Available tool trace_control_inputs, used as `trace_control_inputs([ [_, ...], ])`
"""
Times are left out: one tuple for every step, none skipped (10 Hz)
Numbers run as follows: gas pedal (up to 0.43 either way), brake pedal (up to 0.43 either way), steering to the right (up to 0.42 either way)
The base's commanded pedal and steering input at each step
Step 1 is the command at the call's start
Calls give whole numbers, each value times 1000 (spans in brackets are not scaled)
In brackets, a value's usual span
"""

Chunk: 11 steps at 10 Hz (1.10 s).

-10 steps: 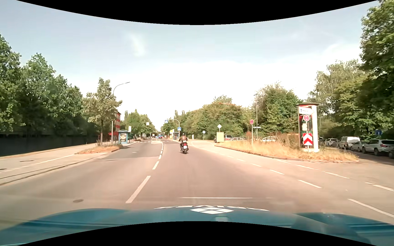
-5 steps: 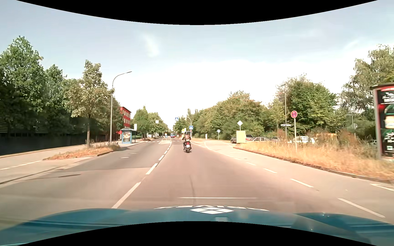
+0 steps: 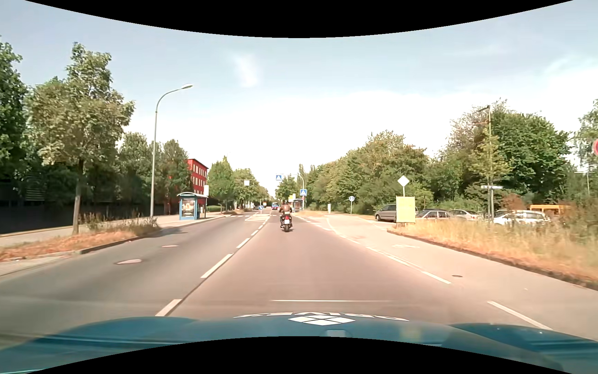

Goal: Follow the waypoints while adhering to traffic rules and regulations

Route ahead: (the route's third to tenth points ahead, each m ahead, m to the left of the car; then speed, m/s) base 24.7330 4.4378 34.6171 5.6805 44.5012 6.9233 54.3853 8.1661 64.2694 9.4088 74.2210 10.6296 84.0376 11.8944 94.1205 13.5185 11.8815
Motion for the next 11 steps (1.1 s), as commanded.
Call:
trace_control_inputs([
  [47,0,-39],
  [47,0,-37],
  [47,0,-36],
  [47,0,-33],
  [47,0,-31],
  [47,0,-29],
  [47,0,-27],
  [47,0,-24],
  [47,0,-21],
  [47,0,-18],
  [47,0,-16],
])
